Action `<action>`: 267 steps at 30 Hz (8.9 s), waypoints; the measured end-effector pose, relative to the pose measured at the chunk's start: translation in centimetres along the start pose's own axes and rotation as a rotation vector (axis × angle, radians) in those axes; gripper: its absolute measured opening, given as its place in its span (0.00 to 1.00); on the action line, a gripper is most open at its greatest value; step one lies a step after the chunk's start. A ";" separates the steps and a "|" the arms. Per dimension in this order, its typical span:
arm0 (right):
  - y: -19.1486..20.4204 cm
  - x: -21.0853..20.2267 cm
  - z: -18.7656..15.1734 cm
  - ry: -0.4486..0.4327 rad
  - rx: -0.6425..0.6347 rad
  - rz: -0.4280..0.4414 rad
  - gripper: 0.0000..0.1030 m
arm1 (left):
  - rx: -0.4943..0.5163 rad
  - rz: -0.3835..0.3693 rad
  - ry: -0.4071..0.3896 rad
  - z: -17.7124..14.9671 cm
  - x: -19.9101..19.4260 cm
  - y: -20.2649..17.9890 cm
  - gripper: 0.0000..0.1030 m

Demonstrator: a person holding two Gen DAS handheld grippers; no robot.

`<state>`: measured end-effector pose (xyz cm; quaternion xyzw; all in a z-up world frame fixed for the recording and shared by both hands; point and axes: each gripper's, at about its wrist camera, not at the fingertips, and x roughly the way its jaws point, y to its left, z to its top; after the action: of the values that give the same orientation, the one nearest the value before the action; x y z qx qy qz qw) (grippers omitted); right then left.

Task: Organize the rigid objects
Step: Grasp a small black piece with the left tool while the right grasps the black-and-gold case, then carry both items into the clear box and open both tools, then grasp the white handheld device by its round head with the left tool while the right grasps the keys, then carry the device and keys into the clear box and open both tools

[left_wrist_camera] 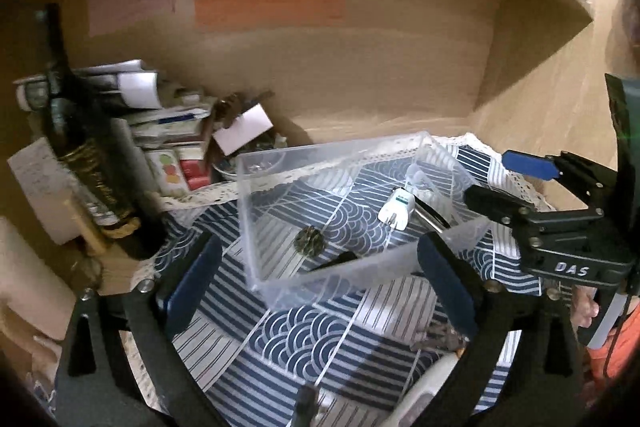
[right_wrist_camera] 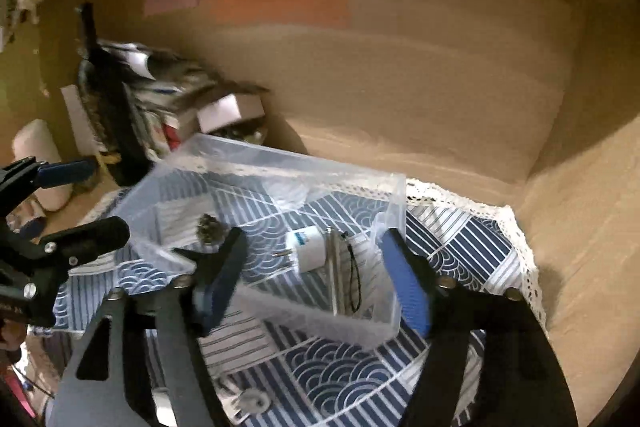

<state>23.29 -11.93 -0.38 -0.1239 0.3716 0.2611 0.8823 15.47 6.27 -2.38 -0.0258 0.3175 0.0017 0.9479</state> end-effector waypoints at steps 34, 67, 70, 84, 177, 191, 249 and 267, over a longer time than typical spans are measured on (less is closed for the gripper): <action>6.0 -0.9 -14.7 0.196 0.062 0.046 0.73 | -0.013 -0.046 0.232 -12.3 1.7 1.9 0.66; 0.9 -5.1 -6.2 -0.052 0.036 -0.055 0.21 | -0.010 -0.049 0.014 -6.4 -2.0 0.9 0.25; 0.9 -5.1 -4.5 -0.090 0.025 -0.047 0.21 | -0.015 -0.051 -0.024 -4.7 -2.4 0.7 0.24; 2.2 -0.3 1.4 -0.137 -0.030 -0.002 0.21 | -0.008 -0.019 -0.062 0.6 0.4 1.4 0.25; 2.8 2.1 -10.3 0.207 0.042 0.081 0.64 | -0.259 0.035 0.114 -16.1 -2.0 0.0 0.58; 4.6 5.5 -9.8 0.282 0.070 0.014 0.60 | -0.198 0.058 0.136 -15.8 -1.1 2.5 0.66; -0.7 -5.7 1.1 -0.190 0.038 0.008 0.06 | -0.099 -0.005 -0.110 -2.0 -5.3 0.3 0.40; -0.9 0.4 3.0 -0.104 0.025 0.031 0.06 | -0.072 -0.038 -0.144 3.5 -1.9 -0.9 0.40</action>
<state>25.75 -11.30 1.44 -0.0933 0.3301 0.2762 0.8978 16.13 5.62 1.61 -0.0656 0.2479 -0.0028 0.9666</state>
